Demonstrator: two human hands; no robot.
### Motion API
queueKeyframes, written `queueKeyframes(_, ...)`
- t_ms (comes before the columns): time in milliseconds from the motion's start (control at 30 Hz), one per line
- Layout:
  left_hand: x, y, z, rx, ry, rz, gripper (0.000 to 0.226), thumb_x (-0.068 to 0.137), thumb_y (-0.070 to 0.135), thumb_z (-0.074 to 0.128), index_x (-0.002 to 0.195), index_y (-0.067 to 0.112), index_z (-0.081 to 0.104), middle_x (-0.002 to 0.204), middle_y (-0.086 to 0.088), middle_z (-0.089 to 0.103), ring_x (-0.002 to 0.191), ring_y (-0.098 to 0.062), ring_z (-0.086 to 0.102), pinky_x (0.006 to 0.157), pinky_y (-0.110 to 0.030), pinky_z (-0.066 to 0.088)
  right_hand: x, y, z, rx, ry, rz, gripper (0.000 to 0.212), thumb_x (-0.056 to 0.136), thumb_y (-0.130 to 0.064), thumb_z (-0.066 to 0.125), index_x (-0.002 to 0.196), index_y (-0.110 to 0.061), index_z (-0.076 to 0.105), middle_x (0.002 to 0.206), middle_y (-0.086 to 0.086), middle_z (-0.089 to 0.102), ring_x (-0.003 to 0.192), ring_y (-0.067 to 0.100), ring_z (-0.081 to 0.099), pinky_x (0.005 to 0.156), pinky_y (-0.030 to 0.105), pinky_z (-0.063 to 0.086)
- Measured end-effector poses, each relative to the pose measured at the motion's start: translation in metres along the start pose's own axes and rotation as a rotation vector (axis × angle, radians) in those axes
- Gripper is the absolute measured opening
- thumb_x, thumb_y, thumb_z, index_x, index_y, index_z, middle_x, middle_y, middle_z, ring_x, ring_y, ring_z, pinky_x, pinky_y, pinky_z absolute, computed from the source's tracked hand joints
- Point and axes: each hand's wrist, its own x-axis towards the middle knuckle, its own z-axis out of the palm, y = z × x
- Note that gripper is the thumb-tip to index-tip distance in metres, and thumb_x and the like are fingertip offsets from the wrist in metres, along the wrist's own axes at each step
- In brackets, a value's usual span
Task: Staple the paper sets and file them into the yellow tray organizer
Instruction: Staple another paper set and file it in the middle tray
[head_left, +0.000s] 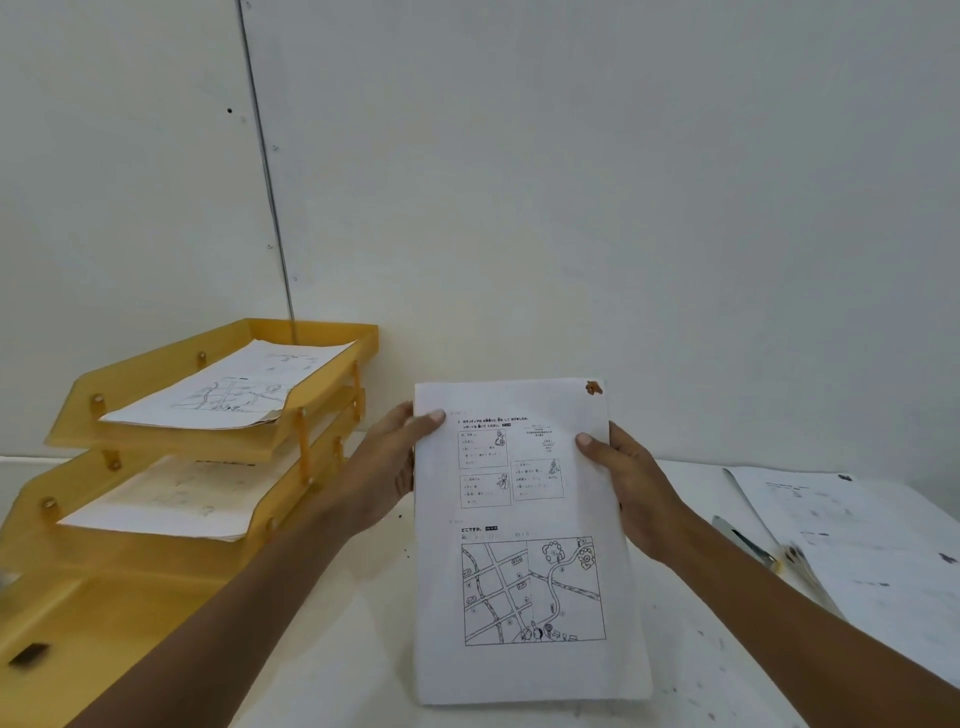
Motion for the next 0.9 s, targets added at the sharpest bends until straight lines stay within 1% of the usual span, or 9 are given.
queueKeyframes(100,-0.023,-0.033,0.003,0.065,-0.117,-0.121,0.033,0.103,0.012,0.054,0.135,0.008,0.059,0.126,-0.013,0.073,0.115,-0.033,0.071,0.096,-0.05,0.058,-0.003,0.008,-0.002,0.069,0.051,0.013,0.028,0.098,-0.017,0.057,0.125,-0.019,0.066,0.117,0.004,0.074,0.108,0.026,0.069,0.089,0.041,0.055)
queueKeyframes(200,-0.031,-0.054,0.009,0.187,-0.049,-0.096,0.032,0.105,0.01,0.051,0.135,0.014,0.06,0.125,-0.006,0.074,0.113,-0.03,0.072,0.102,-0.056,0.053,-0.002,0.019,-0.003,0.055,0.095,0.047,0.027,0.099,-0.017,0.057,0.124,-0.019,0.066,0.118,0.005,0.073,0.108,0.026,0.069,0.091,0.042,0.054)
queueKeyframes(367,-0.022,-0.047,0.009,0.234,-0.02,-0.066,0.034,0.106,0.009,0.047,0.137,0.015,0.059,0.122,-0.002,0.075,0.111,-0.025,0.073,0.101,-0.054,0.055,-0.003,0.018,-0.009,-0.018,0.0,0.146,0.029,0.098,-0.018,0.058,0.126,-0.024,0.063,0.12,0.001,0.073,0.112,0.025,0.068,0.092,0.045,0.055)
queueKeyframes(533,-0.026,-0.046,0.004,0.253,-0.18,-0.178,0.032,0.102,0.016,0.058,0.135,0.018,0.059,0.126,-0.003,0.074,0.112,-0.027,0.072,0.095,-0.048,0.059,0.003,0.021,-0.014,0.048,0.086,0.096,0.036,0.097,-0.009,0.057,0.131,-0.02,0.06,0.123,0.006,0.071,0.113,0.03,0.067,0.101,0.052,0.05)
queueKeyframes(633,-0.026,-0.054,0.0,0.333,-0.195,-0.158,0.032,0.104,0.013,0.055,0.136,0.017,0.059,0.124,-0.004,0.074,0.112,-0.027,0.073,0.095,-0.048,0.059,0.001,0.023,-0.015,0.078,0.067,0.113,0.035,0.097,-0.008,0.056,0.131,-0.019,0.06,0.124,0.006,0.071,0.115,0.029,0.066,0.101,0.051,0.05)
queueKeyframes(700,-0.026,-0.056,-0.001,0.325,-0.18,-0.138,0.033,0.104,0.011,0.053,0.137,0.018,0.057,0.124,-0.003,0.074,0.111,-0.026,0.073,0.093,-0.047,0.06,-0.001,0.023,-0.015,0.091,0.063,0.116,0.034,0.098,-0.01,0.056,0.13,-0.02,0.061,0.124,0.005,0.071,0.114,0.029,0.067,0.098,0.049,0.052)
queueKeyframes(800,-0.028,-0.056,0.004,0.258,-0.167,-0.117,0.034,0.105,0.01,0.052,0.137,0.02,0.056,0.124,-0.002,0.075,0.11,-0.023,0.074,0.083,-0.037,0.063,-0.006,0.019,-0.015,0.052,0.038,0.106,0.032,0.096,-0.018,0.061,0.128,-0.024,0.061,0.12,-0.001,0.072,0.108,0.022,0.07,0.083,0.041,0.058)
queueKeyframes(833,-0.028,-0.057,0.005,0.231,-0.156,-0.109,0.035,0.105,0.009,0.052,0.137,0.021,0.055,0.125,-0.002,0.074,0.111,-0.023,0.073,0.085,-0.038,0.062,-0.009,0.017,-0.015,0.019,0.009,0.117,0.032,0.096,-0.021,0.062,0.128,-0.025,0.061,0.12,-0.002,0.073,0.107,0.021,0.071,0.082,0.041,0.059)
queueKeyframes(900,-0.028,-0.059,0.006,0.164,-0.144,-0.109,0.037,0.105,0.007,0.051,0.139,0.02,0.054,0.128,-0.004,0.073,0.115,-0.026,0.071,0.094,-0.045,0.06,-0.011,0.017,-0.015,-0.031,-0.055,0.146,0.033,0.096,-0.017,0.062,0.128,-0.022,0.062,0.121,0.002,0.072,0.11,0.026,0.07,0.091,0.047,0.057)
